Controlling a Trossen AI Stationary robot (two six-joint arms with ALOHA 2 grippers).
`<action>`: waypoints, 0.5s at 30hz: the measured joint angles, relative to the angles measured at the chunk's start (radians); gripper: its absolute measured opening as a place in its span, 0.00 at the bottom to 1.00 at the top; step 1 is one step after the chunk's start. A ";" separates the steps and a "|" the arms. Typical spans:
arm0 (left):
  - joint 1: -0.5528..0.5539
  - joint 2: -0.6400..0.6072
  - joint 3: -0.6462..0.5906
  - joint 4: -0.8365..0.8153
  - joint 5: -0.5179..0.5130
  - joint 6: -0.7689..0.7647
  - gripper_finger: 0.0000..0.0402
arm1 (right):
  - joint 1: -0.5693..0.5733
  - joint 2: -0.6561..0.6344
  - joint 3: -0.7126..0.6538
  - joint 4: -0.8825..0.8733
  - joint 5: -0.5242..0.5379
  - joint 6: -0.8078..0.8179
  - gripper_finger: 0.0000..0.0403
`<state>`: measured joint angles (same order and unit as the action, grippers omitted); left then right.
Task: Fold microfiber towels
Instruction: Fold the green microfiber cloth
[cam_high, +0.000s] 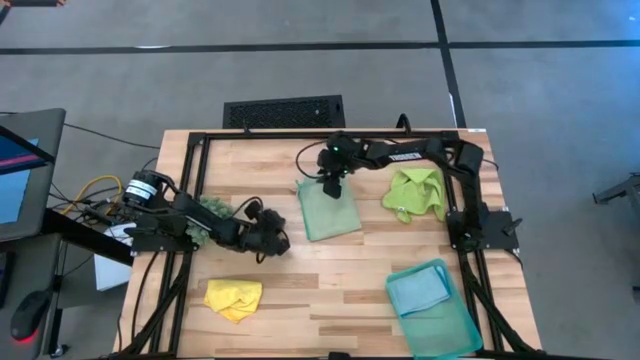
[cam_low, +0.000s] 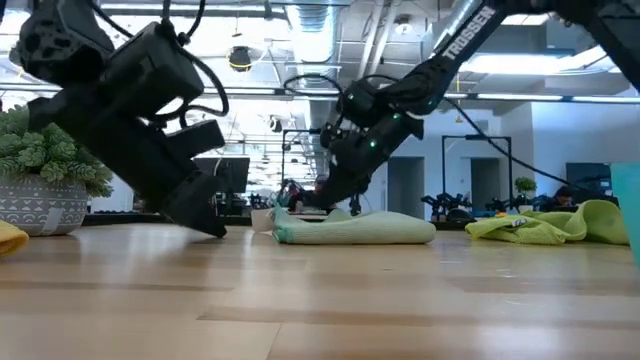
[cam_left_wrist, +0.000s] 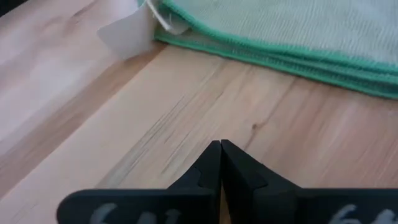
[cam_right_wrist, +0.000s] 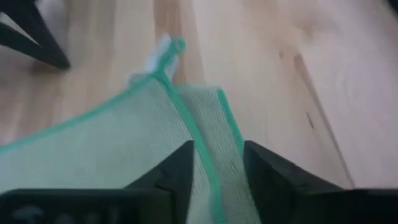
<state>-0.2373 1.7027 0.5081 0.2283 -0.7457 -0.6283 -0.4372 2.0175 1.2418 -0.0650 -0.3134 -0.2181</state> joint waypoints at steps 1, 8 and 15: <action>0.003 0.000 -0.002 0.013 0.010 0.009 0.00 | -0.006 0.011 0.017 -0.022 -0.001 -0.012 0.46; 0.007 0.000 0.000 0.028 0.033 0.024 0.00 | -0.009 0.028 0.092 -0.198 -0.009 -0.143 0.59; 0.007 0.000 0.001 0.028 0.033 0.025 0.00 | -0.008 0.029 0.099 -0.334 0.004 -0.227 0.51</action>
<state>-0.2302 1.7031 0.5087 0.2562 -0.7128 -0.6029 -0.4453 2.0464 1.3407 -0.3989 -0.3097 -0.4450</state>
